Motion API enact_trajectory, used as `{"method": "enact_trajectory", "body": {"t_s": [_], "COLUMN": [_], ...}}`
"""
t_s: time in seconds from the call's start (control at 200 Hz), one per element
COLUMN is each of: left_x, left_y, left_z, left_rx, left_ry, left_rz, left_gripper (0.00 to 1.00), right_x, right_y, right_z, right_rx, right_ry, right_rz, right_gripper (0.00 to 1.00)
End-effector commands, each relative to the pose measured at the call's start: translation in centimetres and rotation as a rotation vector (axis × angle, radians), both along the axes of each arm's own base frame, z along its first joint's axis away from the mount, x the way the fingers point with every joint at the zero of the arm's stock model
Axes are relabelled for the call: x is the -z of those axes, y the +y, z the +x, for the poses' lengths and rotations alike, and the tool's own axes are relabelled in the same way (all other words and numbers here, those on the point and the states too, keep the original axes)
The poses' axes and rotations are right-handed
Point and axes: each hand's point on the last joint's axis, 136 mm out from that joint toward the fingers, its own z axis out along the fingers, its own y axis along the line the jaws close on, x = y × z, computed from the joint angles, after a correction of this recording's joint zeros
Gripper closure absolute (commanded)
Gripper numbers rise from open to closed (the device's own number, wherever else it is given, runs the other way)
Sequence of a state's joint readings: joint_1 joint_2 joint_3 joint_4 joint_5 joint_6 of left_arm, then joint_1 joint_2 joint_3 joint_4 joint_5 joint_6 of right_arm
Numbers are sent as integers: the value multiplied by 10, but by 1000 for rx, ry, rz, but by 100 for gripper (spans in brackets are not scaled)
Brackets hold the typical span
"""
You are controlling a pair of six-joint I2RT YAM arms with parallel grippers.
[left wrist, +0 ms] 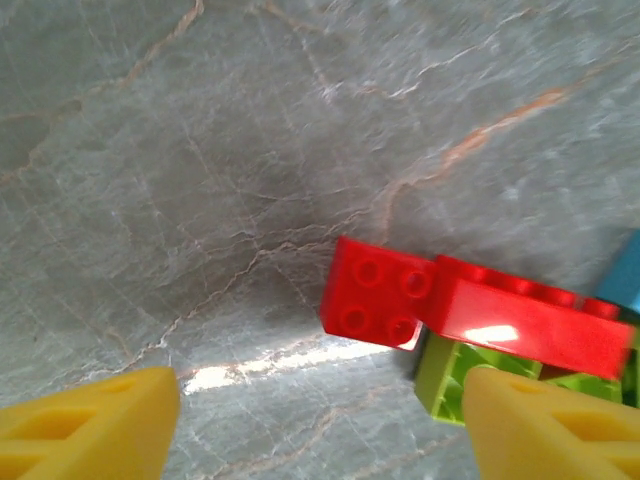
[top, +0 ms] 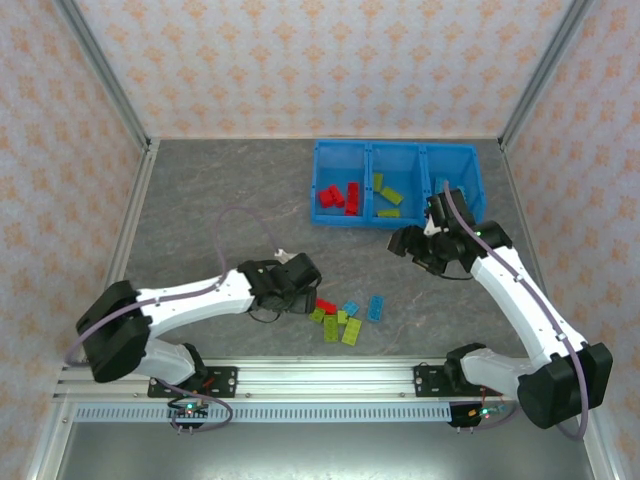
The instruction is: Sort the legos into containers by color
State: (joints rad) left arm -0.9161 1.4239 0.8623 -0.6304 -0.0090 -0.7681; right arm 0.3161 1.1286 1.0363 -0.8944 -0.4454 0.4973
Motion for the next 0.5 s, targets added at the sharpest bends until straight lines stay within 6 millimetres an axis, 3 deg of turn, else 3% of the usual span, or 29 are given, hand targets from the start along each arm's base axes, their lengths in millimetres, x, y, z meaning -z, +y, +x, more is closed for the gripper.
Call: {"method": "enact_trajectory", "body": {"t_s": [0.0, 0.32, 0.495], "left_x": [2, 21, 29], "left_y": [-2, -15, -29], "left_z": [4, 15, 19], "left_rx": [-13, 27, 60], "left_ry": [10, 28, 41], "left_rz": [29, 79, 61], "left_gripper": [31, 39, 39], "right_x": [-6, -6, -5], "right_y": [-1, -1, -5], "right_z": [5, 8, 3], "right_rx": [21, 23, 27], "right_ry": [-3, 11, 16], "right_rz": [-12, -22, -40], "right_gripper": [33, 33, 33]}}
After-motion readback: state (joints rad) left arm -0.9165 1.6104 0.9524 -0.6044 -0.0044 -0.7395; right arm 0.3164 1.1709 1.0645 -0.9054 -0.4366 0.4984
